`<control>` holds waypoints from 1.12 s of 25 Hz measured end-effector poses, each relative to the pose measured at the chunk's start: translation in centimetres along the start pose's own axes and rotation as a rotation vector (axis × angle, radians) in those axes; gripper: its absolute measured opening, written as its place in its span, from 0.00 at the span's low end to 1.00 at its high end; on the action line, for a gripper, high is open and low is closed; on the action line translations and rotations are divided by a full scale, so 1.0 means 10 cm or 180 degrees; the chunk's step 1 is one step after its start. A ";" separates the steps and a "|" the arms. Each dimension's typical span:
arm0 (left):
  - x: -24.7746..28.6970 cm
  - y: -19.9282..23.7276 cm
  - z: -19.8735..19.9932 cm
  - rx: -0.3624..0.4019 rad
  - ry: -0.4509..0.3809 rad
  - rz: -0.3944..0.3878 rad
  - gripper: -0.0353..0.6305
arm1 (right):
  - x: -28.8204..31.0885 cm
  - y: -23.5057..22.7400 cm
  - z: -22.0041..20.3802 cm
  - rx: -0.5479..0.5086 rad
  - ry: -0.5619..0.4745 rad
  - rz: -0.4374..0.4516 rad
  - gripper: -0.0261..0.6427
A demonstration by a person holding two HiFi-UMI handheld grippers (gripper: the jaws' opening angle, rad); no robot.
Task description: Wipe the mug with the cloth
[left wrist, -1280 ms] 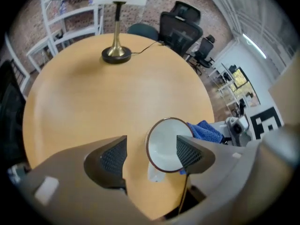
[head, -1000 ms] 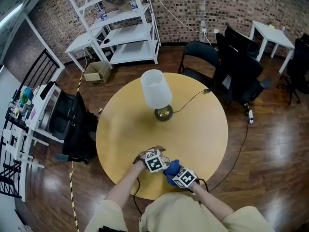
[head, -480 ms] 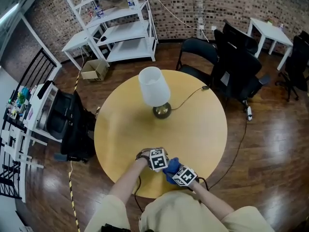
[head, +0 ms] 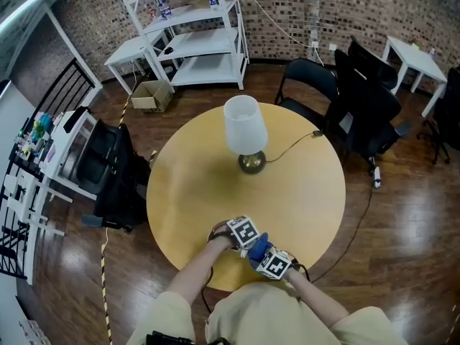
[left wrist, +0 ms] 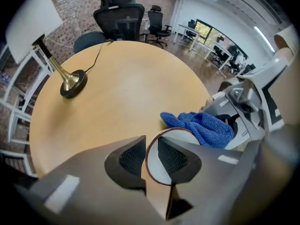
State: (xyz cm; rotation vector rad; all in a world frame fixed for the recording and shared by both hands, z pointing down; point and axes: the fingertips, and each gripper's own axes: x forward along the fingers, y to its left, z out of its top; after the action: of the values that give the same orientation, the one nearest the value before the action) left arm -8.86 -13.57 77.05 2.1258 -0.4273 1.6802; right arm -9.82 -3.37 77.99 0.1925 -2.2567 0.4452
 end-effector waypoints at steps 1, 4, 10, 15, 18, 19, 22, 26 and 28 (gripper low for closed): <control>0.00 0.01 -0.01 -0.0118 0.0006 0.0004 0.16 | -0.01 0.03 0.01 -0.0119 0.0055 0.0018 0.15; -0.02 0.04 -0.06 -0.0484 0.0008 0.0019 0.15 | 0.00 0.10 0.00 -0.0430 0.0233 0.0038 0.15; -0.04 0.04 -0.12 -0.1036 0.0100 0.0001 0.17 | -0.01 0.11 -0.03 -0.0667 0.0350 0.0100 0.15; -0.09 0.17 -0.26 -0.1393 -0.0034 0.0031 0.10 | -0.31 -0.25 -0.12 0.0065 0.0024 -0.0217 0.15; -0.03 0.26 -0.35 -0.1874 -0.0277 -0.0162 0.09 | -0.68 -0.57 -0.04 0.0787 -0.0472 -0.0487 0.15; -0.03 0.28 -0.38 -0.2019 -0.0335 -0.0216 0.09 | -0.81 -0.66 0.00 0.0952 -0.0625 -0.0588 0.15; -0.02 0.30 -0.45 -0.2501 -0.0443 -0.0325 0.09 | -1.12 -0.76 0.21 0.1081 -0.0928 -0.0770 0.15; 0.01 0.32 -0.51 -0.3097 -0.0521 -0.0408 0.09 | -1.14 -0.52 0.70 0.0705 -0.1118 -0.0550 0.15; 0.02 0.31 -0.53 -0.3281 -0.0522 -0.0441 0.09 | -0.95 -0.38 0.84 0.0441 -0.1012 -0.0469 0.15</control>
State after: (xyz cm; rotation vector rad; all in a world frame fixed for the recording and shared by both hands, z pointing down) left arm -14.82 -13.74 78.67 1.4455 -0.9207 0.8708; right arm -8.32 -10.09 66.70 0.5302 -2.4988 0.5219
